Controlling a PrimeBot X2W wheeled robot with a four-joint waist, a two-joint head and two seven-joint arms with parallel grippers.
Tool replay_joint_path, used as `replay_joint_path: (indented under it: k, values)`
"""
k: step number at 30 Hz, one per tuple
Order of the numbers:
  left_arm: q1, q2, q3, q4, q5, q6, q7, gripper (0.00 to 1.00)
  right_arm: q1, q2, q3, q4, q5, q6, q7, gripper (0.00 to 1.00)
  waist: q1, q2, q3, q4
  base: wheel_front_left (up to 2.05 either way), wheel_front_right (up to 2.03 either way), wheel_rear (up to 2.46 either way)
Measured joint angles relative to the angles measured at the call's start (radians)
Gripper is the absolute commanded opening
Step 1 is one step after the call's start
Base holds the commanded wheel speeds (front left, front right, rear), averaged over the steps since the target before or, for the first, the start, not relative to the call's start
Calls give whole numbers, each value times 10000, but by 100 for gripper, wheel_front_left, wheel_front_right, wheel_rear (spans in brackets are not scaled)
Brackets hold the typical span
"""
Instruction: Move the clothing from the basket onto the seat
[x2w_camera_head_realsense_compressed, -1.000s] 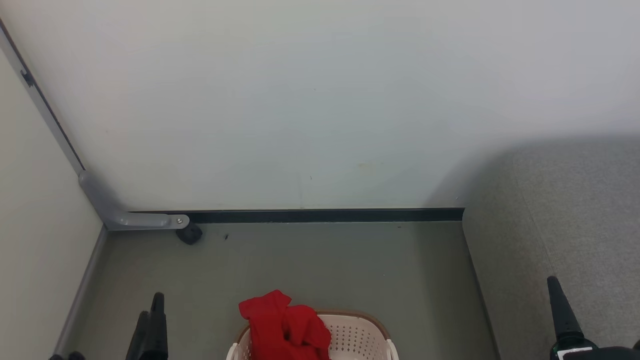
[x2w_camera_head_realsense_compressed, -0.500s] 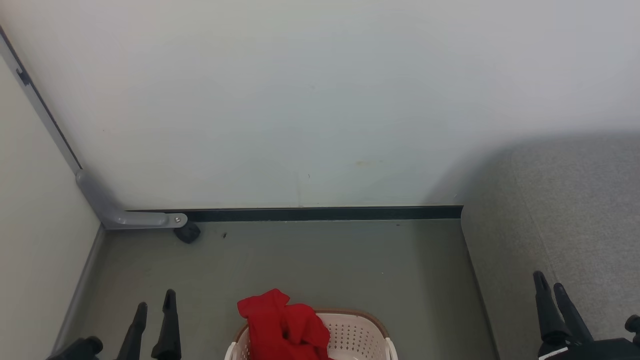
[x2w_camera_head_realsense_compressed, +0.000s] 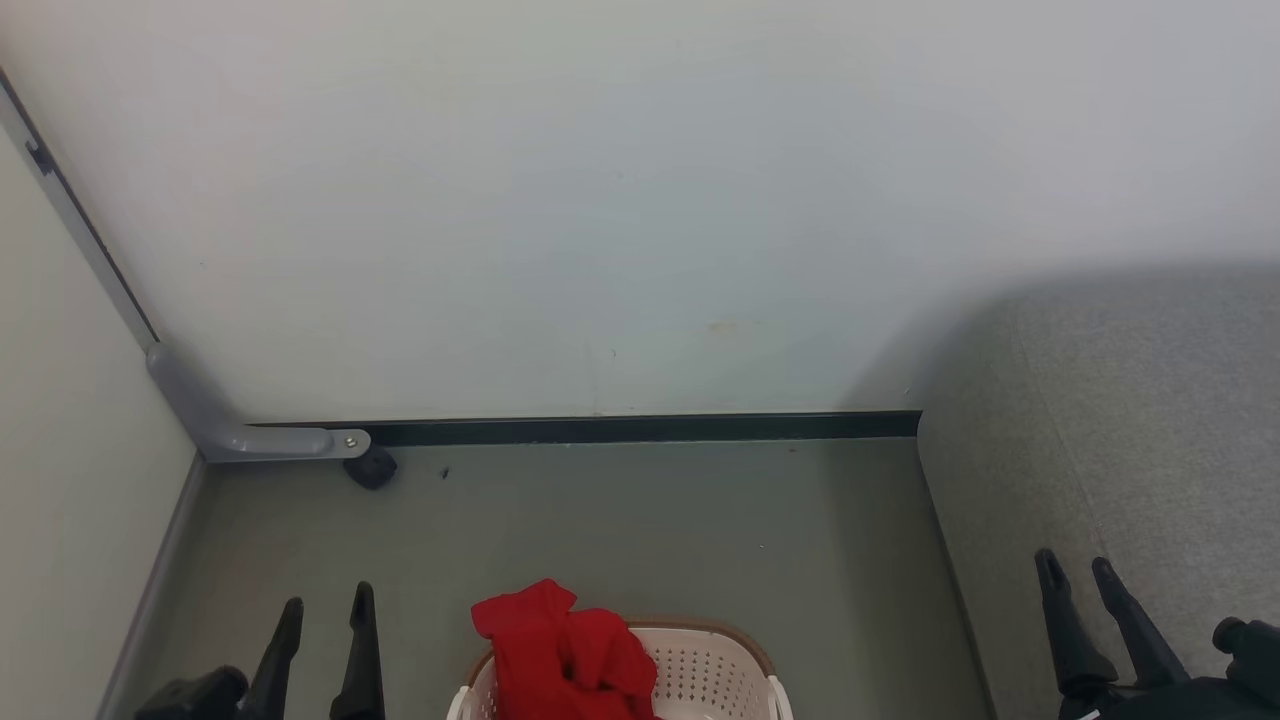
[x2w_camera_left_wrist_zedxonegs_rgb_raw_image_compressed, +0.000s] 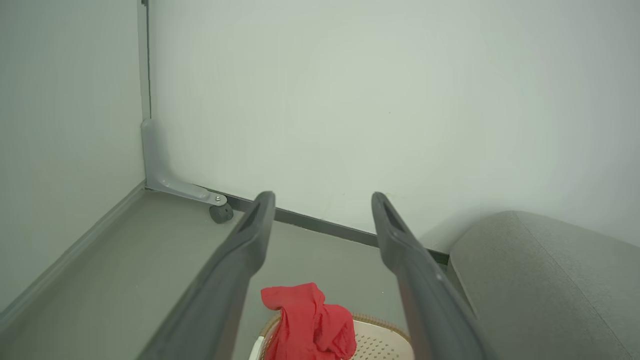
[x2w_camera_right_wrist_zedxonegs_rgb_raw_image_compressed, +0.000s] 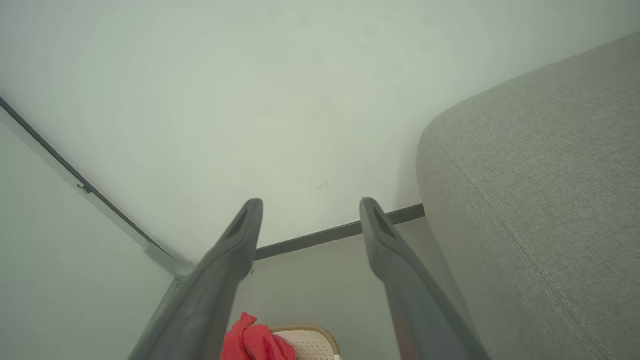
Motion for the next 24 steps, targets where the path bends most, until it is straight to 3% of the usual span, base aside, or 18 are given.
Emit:
replay_joint_path:
  k: [16,24]
  values:
    - [-132,-12,-146,-23,2151,169,-518,100,-224,-332,506,176,-1680,12,-566,100,0,0,7,-44,0,0,0]
    - [-180,-67,-88,-13,2257,165,-525,100,-356,-351,408,284,-1827,15,-608,100,0,1,48,-54,0,0,0]
